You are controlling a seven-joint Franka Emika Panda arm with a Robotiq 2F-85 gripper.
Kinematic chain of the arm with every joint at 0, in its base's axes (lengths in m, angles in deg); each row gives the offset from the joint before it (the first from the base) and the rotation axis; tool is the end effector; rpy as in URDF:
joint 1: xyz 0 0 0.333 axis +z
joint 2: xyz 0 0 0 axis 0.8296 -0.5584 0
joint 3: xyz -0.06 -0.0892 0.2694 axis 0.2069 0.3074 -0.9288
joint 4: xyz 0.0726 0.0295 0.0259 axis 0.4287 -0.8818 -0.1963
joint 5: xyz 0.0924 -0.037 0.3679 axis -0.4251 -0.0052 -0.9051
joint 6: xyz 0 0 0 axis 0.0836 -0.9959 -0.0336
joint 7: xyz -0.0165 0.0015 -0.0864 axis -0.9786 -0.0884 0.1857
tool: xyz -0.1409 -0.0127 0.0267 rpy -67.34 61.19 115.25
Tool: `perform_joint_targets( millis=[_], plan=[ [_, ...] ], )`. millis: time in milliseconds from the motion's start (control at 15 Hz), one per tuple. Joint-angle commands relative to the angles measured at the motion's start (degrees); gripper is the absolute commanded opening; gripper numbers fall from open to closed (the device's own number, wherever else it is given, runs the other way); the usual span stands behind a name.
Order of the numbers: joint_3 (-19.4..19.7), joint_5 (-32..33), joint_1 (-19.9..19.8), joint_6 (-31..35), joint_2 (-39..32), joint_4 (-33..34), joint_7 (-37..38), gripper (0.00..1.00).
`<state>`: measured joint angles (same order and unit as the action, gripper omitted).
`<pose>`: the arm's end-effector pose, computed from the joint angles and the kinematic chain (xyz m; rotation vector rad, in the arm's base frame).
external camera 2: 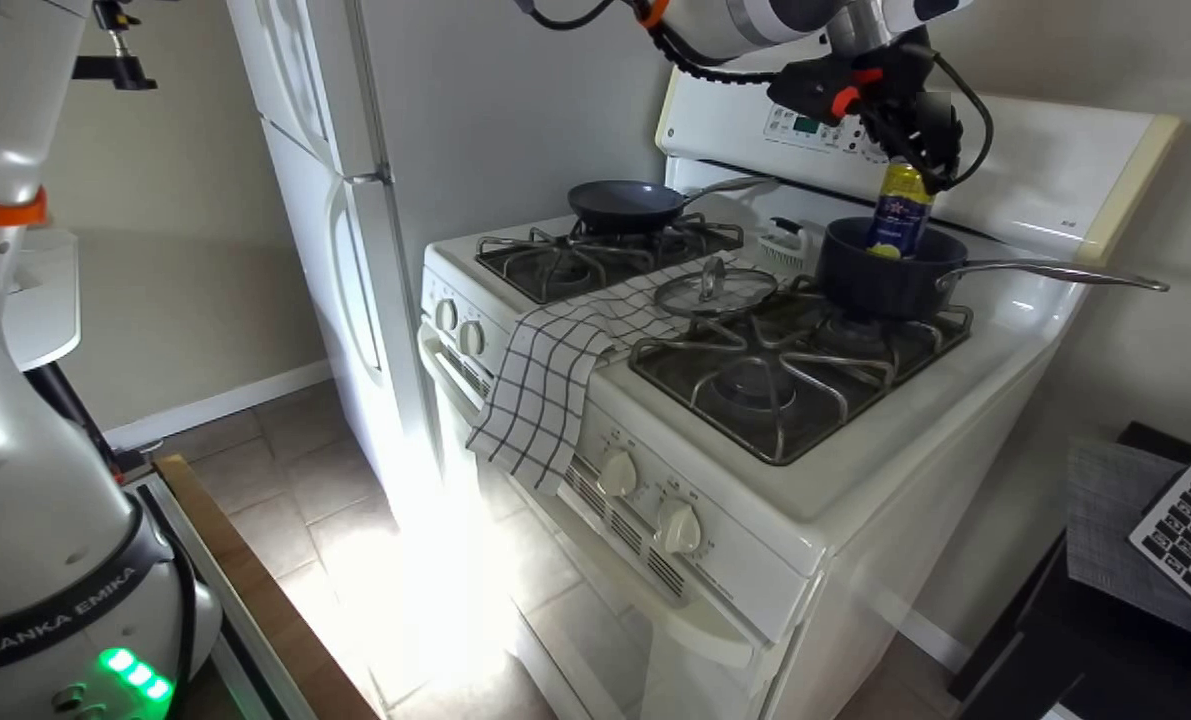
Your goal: Put the yellow can in the pot on the right
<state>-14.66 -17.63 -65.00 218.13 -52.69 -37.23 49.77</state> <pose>0.6899 -0.2909 0.4347 2.6021 -1.0193 0.8576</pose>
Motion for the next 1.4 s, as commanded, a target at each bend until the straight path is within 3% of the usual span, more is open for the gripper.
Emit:
perform_joint_targets(
  millis=[0, 467, 533, 600, 667, 800, 867, 933, 1067, 1133, 1200, 1267, 1333],
  plan=[
    [1.30, 1.80, 1.16, 0.29, -1.97, 2.79, 2.60, 0.38],
    [1.29, 1.58, 1.44, 0.25, -3.37, 3.73, 3.35, 0.38],
    [1.30, 1.54, 1.41, 0.17, -3.46, 3.80, 3.47, 0.46],
    [1.23, 1.45, 1.35, 0.14, -3.49, 3.72, 3.46, 0.62],
    [1.22, 1.40, 1.33, 0.09, -3.55, 3.76, 3.49, 0.56],
    [1.19, 1.33, 1.28, -0.07, -3.60, 3.83, 3.41, 0.58],
    [1.19, 1.32, 1.26, -0.16, -3.57, 3.81, 3.34, 0.67],
    [1.19, 1.33, 1.26, -0.26, -3.56, 3.82, 3.25, 0.66],
    [1.18, 1.25, 1.18, -0.33, -3.64, 4.25, 3.10, 0.54],
    [1.22, 1.29, 1.23, -0.40, -3.53, 4.48, 3.10, 0.43],
    [1.10, 1.12, 1.11, -0.30, -4.00, 4.96, 3.06, 0.44],
    [1.36, 1.43, 1.36, -0.26, -3.47, 4.66, 3.30, 0.81],
    [1.60, 1.70, 1.58, 0.21, -3.14, 4.44, 3.58, 0.80]
  ],
)
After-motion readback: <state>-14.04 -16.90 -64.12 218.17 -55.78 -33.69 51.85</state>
